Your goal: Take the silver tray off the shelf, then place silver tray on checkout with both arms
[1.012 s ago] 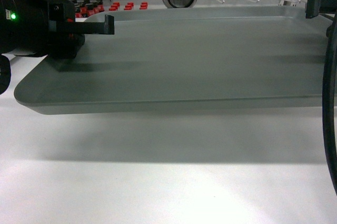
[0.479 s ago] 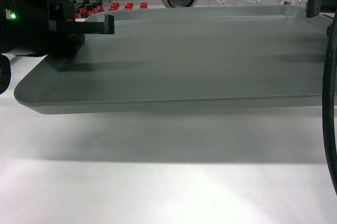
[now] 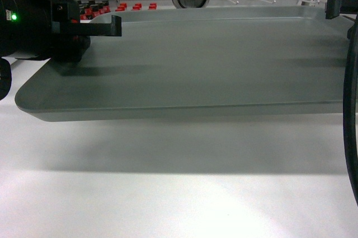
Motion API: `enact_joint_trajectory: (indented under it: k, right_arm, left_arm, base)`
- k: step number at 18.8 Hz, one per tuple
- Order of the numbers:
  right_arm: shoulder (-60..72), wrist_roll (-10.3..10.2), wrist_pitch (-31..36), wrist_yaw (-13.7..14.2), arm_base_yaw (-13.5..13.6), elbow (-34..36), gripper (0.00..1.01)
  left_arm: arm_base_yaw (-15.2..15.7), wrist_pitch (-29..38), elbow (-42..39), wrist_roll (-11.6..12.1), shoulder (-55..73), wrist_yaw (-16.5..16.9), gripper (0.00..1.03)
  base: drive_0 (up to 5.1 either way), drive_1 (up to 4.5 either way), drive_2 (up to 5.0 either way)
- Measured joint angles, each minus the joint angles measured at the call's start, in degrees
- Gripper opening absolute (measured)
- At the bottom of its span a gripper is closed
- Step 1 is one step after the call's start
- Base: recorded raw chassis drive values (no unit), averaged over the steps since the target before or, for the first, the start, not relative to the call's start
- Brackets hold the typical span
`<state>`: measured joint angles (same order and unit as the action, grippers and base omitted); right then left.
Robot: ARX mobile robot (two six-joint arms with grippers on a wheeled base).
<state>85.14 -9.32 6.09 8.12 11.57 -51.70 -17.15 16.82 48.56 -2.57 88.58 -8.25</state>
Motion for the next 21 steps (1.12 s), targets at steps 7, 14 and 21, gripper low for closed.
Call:
enact_joint_trajectory:
  k: [7,14,21]
  right_arm:
    - [0.00,0.00,0.00,-0.02,0.00,0.00,0.03]
    - [5.66,0.07,14.23,-7.39,-2.36,1.57,0.02]
    - [14.78,5.49,13.99,-6.10,-2.25,-4.17,0.03]
  left_arm:
    - [-0.09,1.29,-0.15,-0.07,0.09,-1.07,0.03]
    - [-7.10,17.40,1.49,4.09,8.52,-28.30,0.04]
    - [-5.79,17.03,6.34,5.57,16.61,-27.71,0.04]
  base:
    - [0.0,0.00,0.0]
    - [0.0,0.00,0.0]
    - [0.0,0.00,0.0]
